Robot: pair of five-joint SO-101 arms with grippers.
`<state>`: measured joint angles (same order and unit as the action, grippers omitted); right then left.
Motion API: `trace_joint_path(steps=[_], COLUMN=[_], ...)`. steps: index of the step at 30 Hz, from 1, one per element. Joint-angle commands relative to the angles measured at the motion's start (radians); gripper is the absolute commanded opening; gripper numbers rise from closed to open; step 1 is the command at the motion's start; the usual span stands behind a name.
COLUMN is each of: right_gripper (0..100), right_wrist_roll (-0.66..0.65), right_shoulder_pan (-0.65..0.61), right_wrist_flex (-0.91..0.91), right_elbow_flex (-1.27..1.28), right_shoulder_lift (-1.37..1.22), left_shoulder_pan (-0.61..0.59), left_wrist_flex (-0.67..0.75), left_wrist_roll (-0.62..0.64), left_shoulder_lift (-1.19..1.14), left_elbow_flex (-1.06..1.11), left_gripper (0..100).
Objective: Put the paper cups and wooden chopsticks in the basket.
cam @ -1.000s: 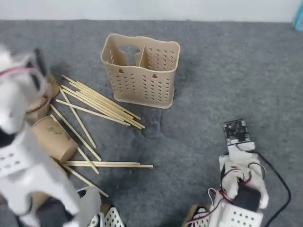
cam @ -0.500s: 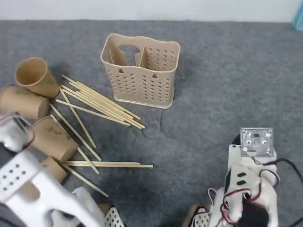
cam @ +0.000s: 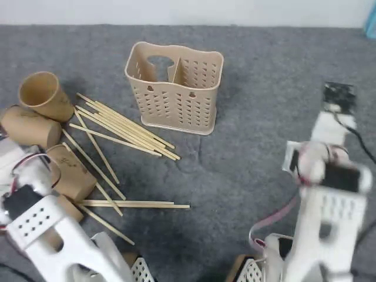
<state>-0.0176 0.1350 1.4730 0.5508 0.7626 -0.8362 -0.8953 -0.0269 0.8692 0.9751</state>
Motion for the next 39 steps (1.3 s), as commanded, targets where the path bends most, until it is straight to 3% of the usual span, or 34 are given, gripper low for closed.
trace_joint_path(steps=[1, 3, 6, 10, 17, 24, 30, 35, 39], right_gripper=[9.2, 9.1, 9.1, 9.1, 9.1, 9.1, 9.4, 9.1, 9.1], right_wrist_roll=[-0.066, -0.112, -0.061, 0.044, 0.046, 0.046, 0.040, 0.011, 0.009], right_shoulder_pan=[-0.042, -0.059, -0.074, -0.071, -0.016, 0.004, 0.004, 0.002, 0.002], right_wrist_flex=[-0.016, -0.102, -0.300, -0.518, -0.808, -0.825, -0.825, -0.826, -0.826], right_elbow_flex=[-0.048, 0.023, 0.190, 0.396, 0.626, 0.638, 0.638, 0.638, 0.640], right_shoulder_lift=[-0.094, -0.110, -0.097, -0.058, -0.031, -0.031, -0.033, -0.033, -0.033], left_shoulder_pan=[0.051, 0.087, 0.132, 0.172, 0.224, 0.261, 0.302, 0.336, 0.339], left_wrist_flex=[0.060, 0.092, 0.068, -0.057, -0.316, -0.609, -0.736, -0.810, -0.806], left_wrist_roll=[-0.002, 0.017, 0.037, 0.037, 0.034, 0.023, -0.023, -0.023, -0.023], left_shoulder_lift=[-0.032, -0.069, -0.178, -0.410, -0.887, -1.346, -1.726, -1.952, -1.998], left_elbow_flex=[-0.036, -0.077, -0.208, -0.495, -1.148, -1.876, -2.379, -2.658, -2.618], left_gripper=[17, 17, 17, 17, 17, 17, 17, 17, 17])
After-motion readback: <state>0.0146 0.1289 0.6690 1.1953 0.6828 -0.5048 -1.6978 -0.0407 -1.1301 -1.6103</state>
